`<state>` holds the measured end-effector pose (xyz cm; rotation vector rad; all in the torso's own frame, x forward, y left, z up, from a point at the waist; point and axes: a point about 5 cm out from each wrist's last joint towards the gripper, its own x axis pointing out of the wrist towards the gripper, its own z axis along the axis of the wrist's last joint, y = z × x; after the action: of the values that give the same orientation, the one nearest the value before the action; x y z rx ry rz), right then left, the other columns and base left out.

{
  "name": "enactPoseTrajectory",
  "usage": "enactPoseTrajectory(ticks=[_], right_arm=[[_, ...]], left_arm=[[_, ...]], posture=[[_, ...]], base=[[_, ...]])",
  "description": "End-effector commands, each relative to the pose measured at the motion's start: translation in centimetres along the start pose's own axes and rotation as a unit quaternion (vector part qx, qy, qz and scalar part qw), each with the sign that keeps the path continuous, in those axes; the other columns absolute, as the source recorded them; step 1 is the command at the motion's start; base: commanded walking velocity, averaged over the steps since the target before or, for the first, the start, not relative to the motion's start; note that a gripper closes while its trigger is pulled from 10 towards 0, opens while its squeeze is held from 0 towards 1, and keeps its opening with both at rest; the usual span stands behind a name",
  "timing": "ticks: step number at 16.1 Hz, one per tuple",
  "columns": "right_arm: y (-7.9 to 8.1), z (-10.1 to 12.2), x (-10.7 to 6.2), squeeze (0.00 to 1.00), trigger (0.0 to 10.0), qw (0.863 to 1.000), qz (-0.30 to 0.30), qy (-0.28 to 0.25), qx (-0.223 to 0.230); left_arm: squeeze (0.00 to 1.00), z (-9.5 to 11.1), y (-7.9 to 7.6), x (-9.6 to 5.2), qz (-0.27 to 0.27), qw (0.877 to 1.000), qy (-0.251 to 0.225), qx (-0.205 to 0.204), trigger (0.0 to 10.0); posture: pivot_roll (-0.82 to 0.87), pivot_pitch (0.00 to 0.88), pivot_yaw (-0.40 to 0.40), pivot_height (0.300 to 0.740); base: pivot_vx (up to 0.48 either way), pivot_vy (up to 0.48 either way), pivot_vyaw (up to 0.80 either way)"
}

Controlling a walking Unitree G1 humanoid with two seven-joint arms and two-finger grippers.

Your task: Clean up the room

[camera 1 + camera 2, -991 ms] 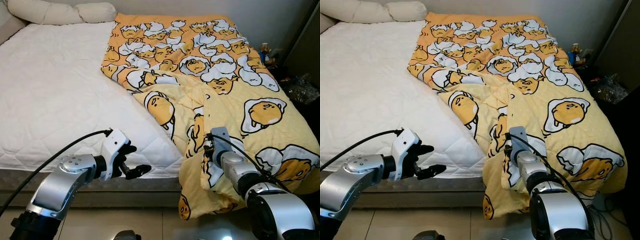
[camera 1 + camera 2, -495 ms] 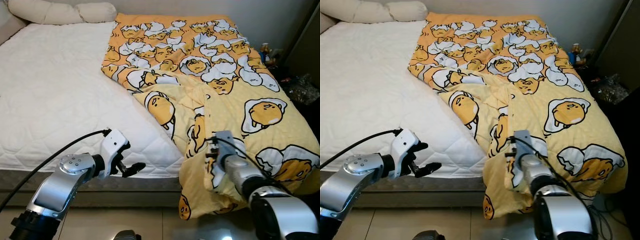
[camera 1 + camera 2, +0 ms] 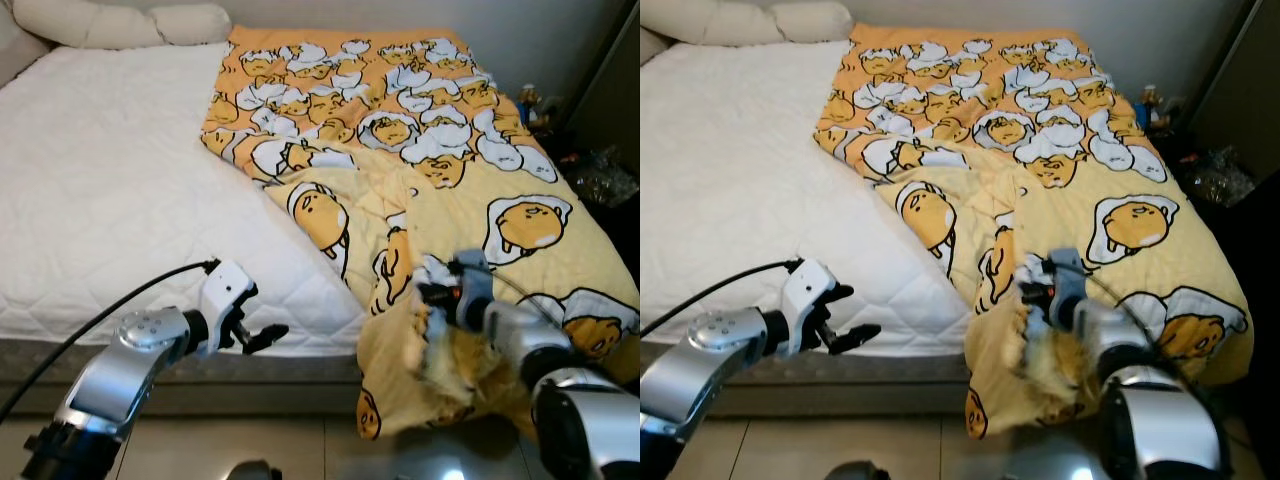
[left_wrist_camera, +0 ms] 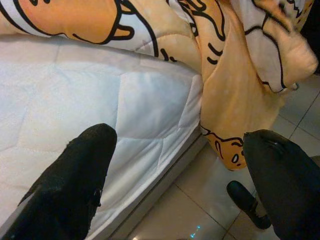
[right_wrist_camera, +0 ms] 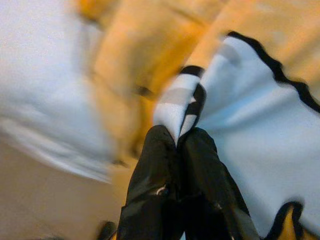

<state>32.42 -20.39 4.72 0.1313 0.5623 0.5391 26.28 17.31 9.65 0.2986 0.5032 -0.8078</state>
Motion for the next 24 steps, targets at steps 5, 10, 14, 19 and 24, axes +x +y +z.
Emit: enactPoseTrajectory(ticks=[5,10,14,19,24], right_arm=[[4.1,5.5,-1.2,0.00,0.0,0.945,0.317,-0.050,-0.071],[12.3,9.4,-1.8,0.00,0.0,0.847,0.506,-0.095,-0.129],[16.8,9.2,-2.7,0.00,0.0,0.794,0.587,-0.083,-0.136],[14.8,7.8,0.7,1.00,10.0,0.894,0.422,-0.054,-0.140],[14.9,8.1,-1.1,1.00,10.0,0.874,0.467,-0.092,-0.101]], left_arm=[[0.00,-0.6,-0.1,-1.0,0.012,1.000,0.002,0.003,10.0],[0.00,-1.8,0.1,-2.4,0.026,0.999,0.020,-0.005,10.0],[0.00,-2.5,1.0,-4.0,0.051,0.998,0.034,-0.009,10.0],[0.00,-2.7,1.2,-5.9,0.022,0.999,0.042,-0.007,10.0],[0.00,-2.4,2.8,-7.5,0.028,0.998,0.055,0.005,10.0]], posture=[[0.12,0.000,-0.003,0.740],[0.14,0.000,-0.018,0.740],[0.16,0.000,-0.036,0.740],[0.17,0.000,-0.024,0.740],[0.16,0.000,-0.008,0.740]], base=[[0.000,0.000,0.00],[0.000,0.000,0.00],[0.000,0.000,0.00],[0.000,0.000,0.00],[0.000,0.000,0.00]])
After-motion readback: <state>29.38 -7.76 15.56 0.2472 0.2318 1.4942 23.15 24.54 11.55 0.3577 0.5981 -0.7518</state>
